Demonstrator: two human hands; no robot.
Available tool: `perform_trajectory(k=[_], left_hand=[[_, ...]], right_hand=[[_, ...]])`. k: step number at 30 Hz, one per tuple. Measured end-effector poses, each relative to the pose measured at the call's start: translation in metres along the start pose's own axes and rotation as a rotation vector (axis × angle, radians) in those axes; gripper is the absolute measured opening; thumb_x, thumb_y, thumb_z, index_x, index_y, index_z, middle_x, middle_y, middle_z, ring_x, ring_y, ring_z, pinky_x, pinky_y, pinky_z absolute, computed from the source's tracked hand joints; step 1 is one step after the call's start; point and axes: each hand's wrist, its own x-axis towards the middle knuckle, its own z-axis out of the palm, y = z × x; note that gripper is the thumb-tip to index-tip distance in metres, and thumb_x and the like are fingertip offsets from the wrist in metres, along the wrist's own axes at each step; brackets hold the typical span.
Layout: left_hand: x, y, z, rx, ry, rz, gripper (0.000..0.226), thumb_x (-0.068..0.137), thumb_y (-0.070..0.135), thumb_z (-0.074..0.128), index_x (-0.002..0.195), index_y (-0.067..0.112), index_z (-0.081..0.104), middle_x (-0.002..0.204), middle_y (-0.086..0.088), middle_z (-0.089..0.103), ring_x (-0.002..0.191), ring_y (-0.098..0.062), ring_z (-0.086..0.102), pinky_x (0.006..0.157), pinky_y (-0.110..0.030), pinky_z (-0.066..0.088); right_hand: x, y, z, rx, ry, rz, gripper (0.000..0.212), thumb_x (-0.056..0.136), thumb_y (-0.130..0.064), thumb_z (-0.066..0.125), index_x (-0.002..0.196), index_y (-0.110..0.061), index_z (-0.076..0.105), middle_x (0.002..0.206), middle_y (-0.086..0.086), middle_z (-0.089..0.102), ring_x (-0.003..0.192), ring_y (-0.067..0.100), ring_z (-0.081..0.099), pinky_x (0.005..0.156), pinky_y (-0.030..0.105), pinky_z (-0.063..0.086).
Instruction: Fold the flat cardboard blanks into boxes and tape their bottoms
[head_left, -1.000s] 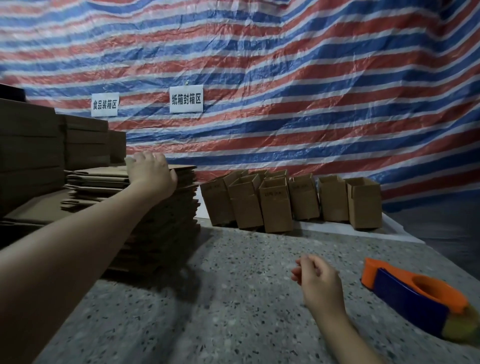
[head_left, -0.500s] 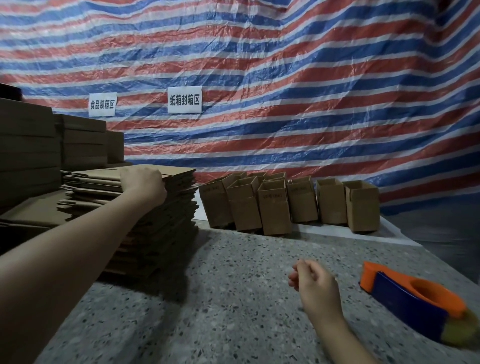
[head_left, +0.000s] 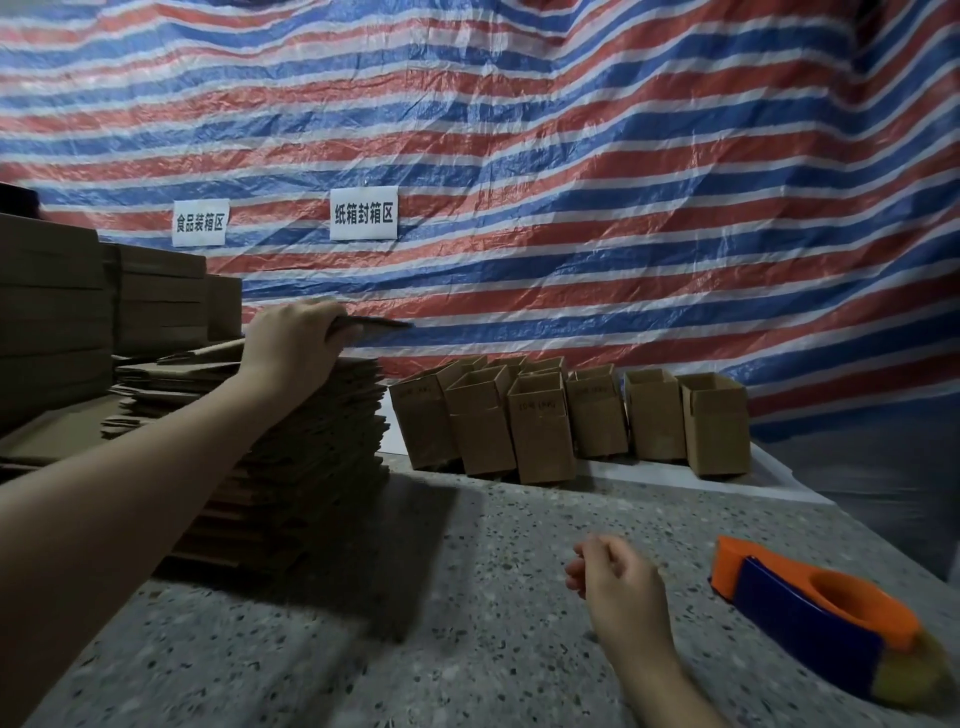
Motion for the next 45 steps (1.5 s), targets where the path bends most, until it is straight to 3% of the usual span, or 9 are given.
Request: perform_trajectory(k=[7,14,20,25,29,34,38,41,45], left_hand=[[0.036,0.051,-0.032,-0.317,0.18,0.012,0.021,0.094,0.023,0.065,0.098,0.004,0.072,0.089,-0.014,0.072,0.079,-0.031,0.065,0.067,-0.036,0.047],[0.055,0.096,-0.051,-0.594,0.214,-0.107,0.02,0.092,0.031,0.067,0.092,0.011,0.068,0.076,0.001,0.061,0.067,-0.01,0.051,0.053,-0.01,0.037],[0.039,0.125,-0.048,-0.952,0.1,-0.243,0.015,0.091,0.038,0.069,0.081,0.027,0.064,0.073,0.003,0.062,0.059,0.0,0.054,0.053,-0.021,0.047],[0.01,0.139,-0.038,-1.192,-0.043,-0.33,0.014,0.09,0.038,0.068,0.085,0.025,0.068,0.07,0.004,0.066,0.065,-0.01,0.063,0.062,-0.03,0.053],[-0.012,0.146,-0.033,-1.392,-0.173,-0.413,0.031,0.081,0.045,0.071,0.097,0.019,0.071,0.092,-0.012,0.072,0.091,-0.032,0.07,0.08,-0.051,0.06],[-0.036,0.153,-0.021,-1.532,-0.27,-0.549,0.035,0.071,0.047,0.073,0.092,0.019,0.073,0.089,-0.009,0.075,0.086,-0.025,0.073,0.071,-0.04,0.061],[-0.054,0.154,-0.012,-1.624,-0.339,-0.574,0.022,0.071,0.041,0.075,0.083,0.022,0.077,0.086,-0.011,0.074,0.079,-0.024,0.072,0.066,-0.038,0.06],[-0.065,0.153,-0.005,-1.638,-0.378,-0.584,0.025,0.068,0.042,0.075,0.083,0.023,0.077,0.084,-0.01,0.073,0.077,-0.022,0.071,0.065,-0.037,0.06],[-0.078,0.154,0.004,-1.602,-0.414,-0.579,0.03,0.071,0.048,0.073,0.085,0.022,0.075,0.085,-0.009,0.073,0.08,-0.024,0.071,0.065,-0.033,0.058]], right_hand=[[0.004,0.002,0.0,0.017,0.044,0.01,0.031,0.102,-0.027,0.053,0.077,-0.016,0.067,0.076,0.005,0.069,0.078,0.022,0.066,0.06,0.031,0.045],[0.007,-0.004,-0.007,0.053,0.054,0.039,0.028,0.104,-0.033,0.049,0.084,-0.021,0.065,0.08,0.006,0.065,0.072,0.016,0.059,0.063,0.029,0.041],[0.014,-0.021,-0.025,0.243,0.21,0.072,0.023,0.103,-0.033,0.05,0.086,-0.021,0.06,0.076,0.002,0.053,0.068,0.014,0.048,0.062,0.03,0.037],[0.027,-0.044,-0.061,0.323,0.371,0.007,0.019,0.103,-0.039,0.046,0.095,-0.025,0.056,0.069,-0.002,0.046,0.062,0.015,0.043,0.058,0.031,0.035],[0.044,-0.088,-0.086,0.313,0.443,-0.146,0.035,0.099,-0.049,0.041,0.122,-0.026,0.057,0.099,-0.008,0.06,0.089,0.008,0.055,0.066,0.028,0.039],[0.047,-0.119,-0.096,0.285,0.386,-0.304,0.068,0.087,-0.067,0.039,0.138,-0.025,0.051,0.129,-0.001,0.059,0.113,0.016,0.056,0.073,0.025,0.042],[0.043,-0.11,-0.097,0.201,0.344,-0.3,0.035,0.099,-0.061,0.043,0.103,-0.031,0.061,0.085,-0.015,0.063,0.076,-0.003,0.058,0.065,0.026,0.041],[0.039,-0.1,-0.099,0.19,0.338,-0.245,0.041,0.097,-0.059,0.048,0.077,-0.023,0.051,0.046,-0.017,0.048,0.042,-0.003,0.047,0.051,0.026,0.038],[0.039,-0.084,-0.093,0.193,0.362,-0.184,0.044,0.092,-0.061,0.054,0.084,-0.018,0.059,0.059,-0.007,0.057,0.051,0.006,0.056,0.051,0.028,0.044]])
